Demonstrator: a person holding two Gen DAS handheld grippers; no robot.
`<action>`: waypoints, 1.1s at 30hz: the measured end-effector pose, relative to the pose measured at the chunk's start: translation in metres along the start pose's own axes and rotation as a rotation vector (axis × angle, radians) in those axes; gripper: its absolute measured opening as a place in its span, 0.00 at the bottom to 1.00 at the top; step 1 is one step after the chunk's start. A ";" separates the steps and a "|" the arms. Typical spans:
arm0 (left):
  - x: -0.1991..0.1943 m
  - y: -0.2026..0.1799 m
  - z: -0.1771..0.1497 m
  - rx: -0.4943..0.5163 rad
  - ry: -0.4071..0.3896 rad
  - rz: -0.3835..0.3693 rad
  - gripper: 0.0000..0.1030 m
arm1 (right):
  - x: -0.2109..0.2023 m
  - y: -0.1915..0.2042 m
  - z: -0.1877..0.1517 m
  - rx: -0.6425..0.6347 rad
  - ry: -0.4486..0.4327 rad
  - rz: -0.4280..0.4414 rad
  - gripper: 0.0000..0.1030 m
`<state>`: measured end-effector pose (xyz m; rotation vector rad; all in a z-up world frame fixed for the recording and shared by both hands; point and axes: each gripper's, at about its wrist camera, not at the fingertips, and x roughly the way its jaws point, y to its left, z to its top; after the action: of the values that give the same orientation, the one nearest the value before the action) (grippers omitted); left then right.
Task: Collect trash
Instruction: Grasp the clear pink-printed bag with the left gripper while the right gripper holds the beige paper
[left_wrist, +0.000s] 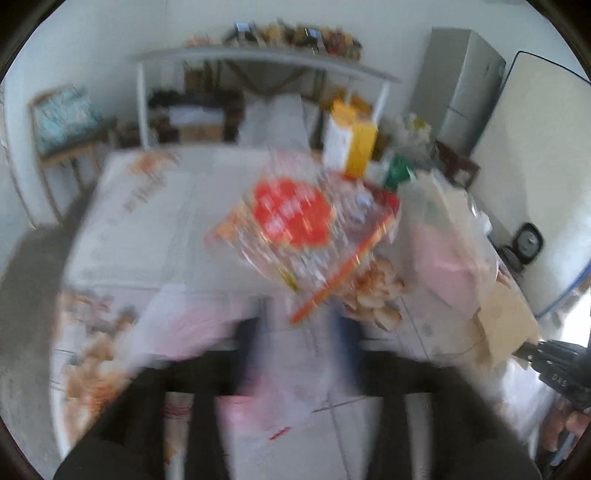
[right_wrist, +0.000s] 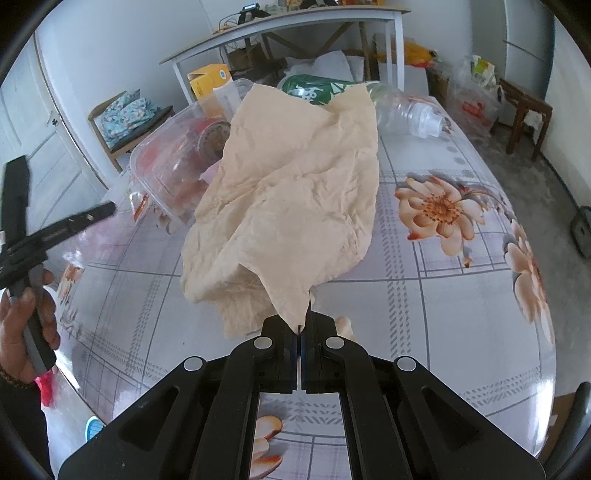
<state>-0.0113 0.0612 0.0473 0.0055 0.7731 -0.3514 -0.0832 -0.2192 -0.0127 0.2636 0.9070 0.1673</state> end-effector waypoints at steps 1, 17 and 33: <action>-0.006 -0.002 -0.001 0.020 -0.030 0.039 0.94 | 0.000 0.000 0.000 0.001 0.000 0.000 0.00; -0.045 0.062 -0.046 -0.062 -0.072 0.121 0.95 | 0.001 0.005 -0.001 -0.007 0.010 0.008 0.00; -0.011 0.052 -0.051 -0.075 0.077 -0.028 0.02 | -0.022 -0.010 -0.001 0.036 -0.039 0.010 0.00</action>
<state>-0.0377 0.1203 0.0119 -0.0626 0.8625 -0.3497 -0.0971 -0.2343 -0.0002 0.3039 0.8708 0.1542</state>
